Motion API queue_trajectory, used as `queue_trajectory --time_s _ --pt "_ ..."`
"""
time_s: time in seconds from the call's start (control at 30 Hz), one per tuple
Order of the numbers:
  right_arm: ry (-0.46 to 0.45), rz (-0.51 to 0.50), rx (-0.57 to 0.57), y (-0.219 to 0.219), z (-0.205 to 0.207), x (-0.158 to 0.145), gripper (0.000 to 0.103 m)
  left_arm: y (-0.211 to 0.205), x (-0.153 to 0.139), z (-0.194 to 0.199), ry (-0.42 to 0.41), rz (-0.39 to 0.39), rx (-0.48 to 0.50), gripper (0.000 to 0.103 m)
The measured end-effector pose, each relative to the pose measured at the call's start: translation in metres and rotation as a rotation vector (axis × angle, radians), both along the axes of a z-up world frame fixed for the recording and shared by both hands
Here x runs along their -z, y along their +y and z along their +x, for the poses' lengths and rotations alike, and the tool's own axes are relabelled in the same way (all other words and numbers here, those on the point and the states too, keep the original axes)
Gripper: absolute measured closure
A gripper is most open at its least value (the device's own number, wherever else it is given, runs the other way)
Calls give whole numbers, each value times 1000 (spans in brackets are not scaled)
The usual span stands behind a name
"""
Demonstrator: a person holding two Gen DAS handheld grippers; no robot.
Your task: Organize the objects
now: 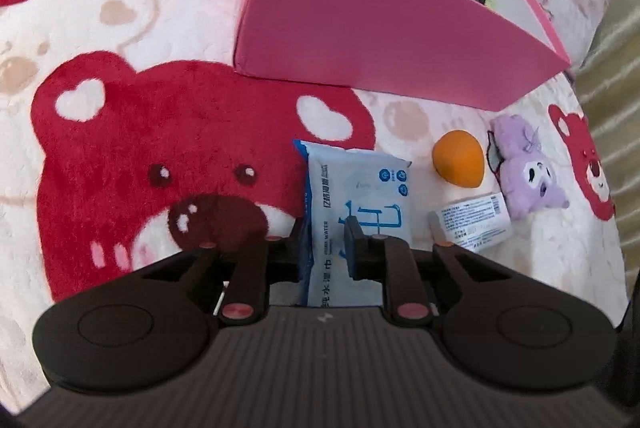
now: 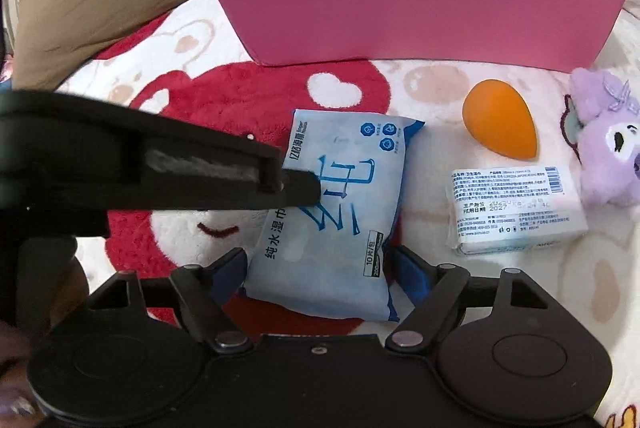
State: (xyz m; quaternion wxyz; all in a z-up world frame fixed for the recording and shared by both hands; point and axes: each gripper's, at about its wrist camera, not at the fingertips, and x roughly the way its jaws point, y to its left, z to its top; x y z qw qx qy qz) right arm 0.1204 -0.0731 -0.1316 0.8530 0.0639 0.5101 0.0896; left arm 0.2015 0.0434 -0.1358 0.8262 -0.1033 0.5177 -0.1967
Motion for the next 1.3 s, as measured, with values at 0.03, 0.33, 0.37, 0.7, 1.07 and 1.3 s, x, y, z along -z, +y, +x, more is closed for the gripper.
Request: queue_trajectory --time_s 0.03,0.33,0.37,0.7,1.07,1.3 --pt "-8 -15 2 3 0 0 21 2 1 1 6 -15 -3 86" --pt "-82 -110 -72 19 -12 -4 28 13 7 3 55 -109 -30 86" --pt "-83 -115 -76 19 -13 -4 28 14 7 3 60 -116 -31 86" --pt "-42 -63 -61 7 -13 -15 34 19 13 2 126 -213 -55 87" --pt "-39 -9 -26 -24 -23 -44 37 14 -11 -14 85 -260 -20 87" --pt "-48 34 -89 -28 -50 -71 37 6 -43 -32 32 -247 26 87"
